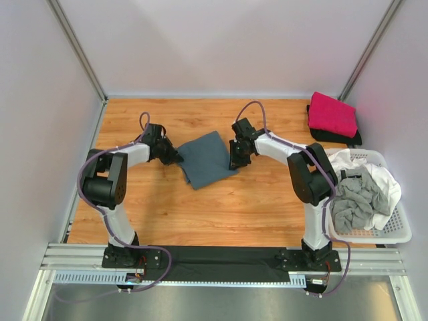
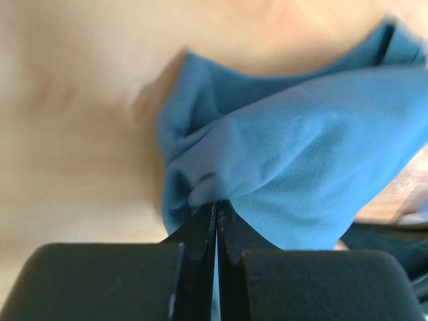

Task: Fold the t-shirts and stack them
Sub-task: Fold the tshirt, then neatly place the folded tshirt to the corner

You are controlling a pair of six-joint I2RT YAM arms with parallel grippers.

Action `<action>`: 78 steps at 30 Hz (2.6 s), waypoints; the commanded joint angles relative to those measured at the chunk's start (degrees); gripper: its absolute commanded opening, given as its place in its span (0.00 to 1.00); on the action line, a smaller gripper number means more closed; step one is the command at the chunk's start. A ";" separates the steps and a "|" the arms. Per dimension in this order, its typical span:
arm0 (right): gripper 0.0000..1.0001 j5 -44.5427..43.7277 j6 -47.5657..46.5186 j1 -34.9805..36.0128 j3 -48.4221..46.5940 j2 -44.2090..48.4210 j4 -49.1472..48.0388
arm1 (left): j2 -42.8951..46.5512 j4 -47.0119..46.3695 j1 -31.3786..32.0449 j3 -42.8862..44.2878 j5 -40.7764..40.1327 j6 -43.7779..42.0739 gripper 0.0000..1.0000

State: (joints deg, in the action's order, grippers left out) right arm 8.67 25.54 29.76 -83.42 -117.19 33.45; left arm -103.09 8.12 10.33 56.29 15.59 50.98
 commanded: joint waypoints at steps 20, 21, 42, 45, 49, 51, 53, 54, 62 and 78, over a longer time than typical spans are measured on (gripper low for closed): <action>0.59 8.73 2.93 -1.96 -14.56 10.31 3.73 | 2.52 12.00 -3.12 24.13 12.45 -22.33 0.64; 0.66 10.13 3.28 -3.03 -15.10 10.31 3.46 | 4.11 13.92 -3.12 23.26 11.49 -22.33 0.68; 1.00 14.99 13.75 -5.94 4.05 1.89 -23.51 | 28.11 26.16 -3.12 5.76 3.57 -18.46 0.85; 0.97 13.75 14.89 -5.06 4.66 -0.14 -25.36 | 28.91 27.03 -3.12 6.02 3.48 -18.72 0.85; 0.91 12.52 17.52 -4.10 5.81 -2.08 -28.70 | 29.09 29.31 -3.12 7.07 3.39 -20.30 0.85; 0.89 12.17 18.05 -3.83 5.55 -3.30 -30.02 | 29.00 29.85 -3.12 7.69 3.48 -20.83 0.85; 0.86 11.29 18.93 -3.22 5.46 -4.45 -31.16 | 28.73 30.55 -3.21 8.39 3.91 -21.36 0.85; 0.86 11.11 19.11 -2.95 5.46 -4.80 -31.60 | 28.56 30.73 -3.21 8.74 3.92 -21.62 0.85; 0.47 9.01 20.25 -1.28 4.49 -7.79 -30.04 | 28.99 31.34 -3.30 8.84 3.57 -21.72 0.85; 0.00 -10.84 -9.43 -12.25 -31.25 -10.24 10.73 | 23.02 26.34 -5.67 11.29 5.94 -22.59 0.85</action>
State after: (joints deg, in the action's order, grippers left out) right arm 4.67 27.05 22.46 -105.41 -124.97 34.41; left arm -78.52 36.99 5.50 64.18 19.81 29.61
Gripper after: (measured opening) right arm 0.038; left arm 0.850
